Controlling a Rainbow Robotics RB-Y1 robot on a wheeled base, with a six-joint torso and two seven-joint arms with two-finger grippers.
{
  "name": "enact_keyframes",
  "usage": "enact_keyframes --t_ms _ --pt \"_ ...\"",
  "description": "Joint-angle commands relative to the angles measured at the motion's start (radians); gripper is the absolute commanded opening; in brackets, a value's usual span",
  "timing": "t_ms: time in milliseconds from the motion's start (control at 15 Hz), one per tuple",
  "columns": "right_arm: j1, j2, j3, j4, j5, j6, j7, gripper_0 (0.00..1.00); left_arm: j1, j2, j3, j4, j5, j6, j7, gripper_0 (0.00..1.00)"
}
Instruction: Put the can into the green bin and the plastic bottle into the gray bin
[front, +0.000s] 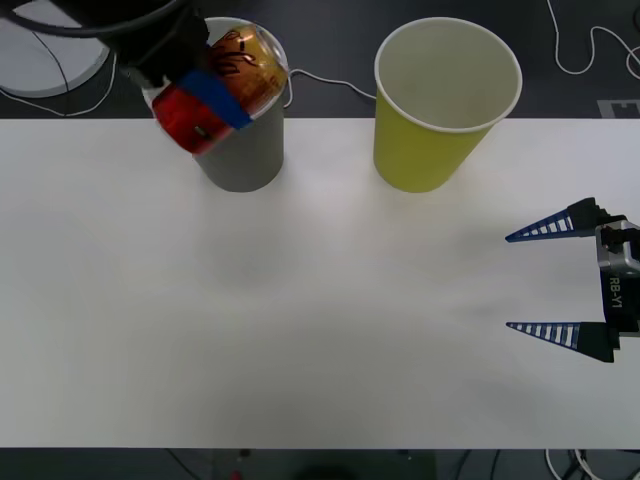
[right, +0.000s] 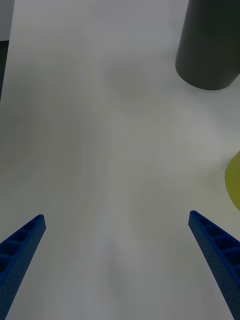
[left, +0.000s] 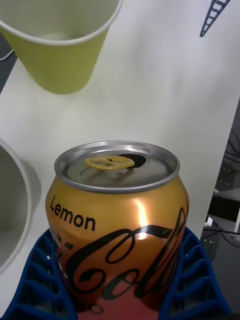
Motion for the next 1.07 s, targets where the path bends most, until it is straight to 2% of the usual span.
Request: enact_keyframes --t_ms 67,267,467,800,1067 --pt "0.0 0.0 0.0 0.0 0.0 0.0 0.0 1.0 -0.208 -0.104 -0.18 0.176 0.016 0.057 -0.005 0.0" --pt "0.0 0.0 0.0 0.0 0.0 0.0 0.0 1.0 -0.347 -0.22 -0.299 0.339 0.037 0.131 -0.005 0.0" --pt "0.0 0.0 0.0 0.0 0.0 0.0 0.0 1.0 -0.406 -0.326 -0.331 0.489 0.043 0.185 -0.005 0.0" --pt "0.0 0.0 0.0 0.0 0.0 0.0 0.0 1.0 -0.521 -0.516 -0.457 0.761 0.046 0.241 -0.005 0.0" --pt "0.0 0.0 0.0 0.0 0.0 0.0 0.0 1.0 -0.56 -0.657 -0.51 0.947 0.042 0.343 -0.007 0.0"
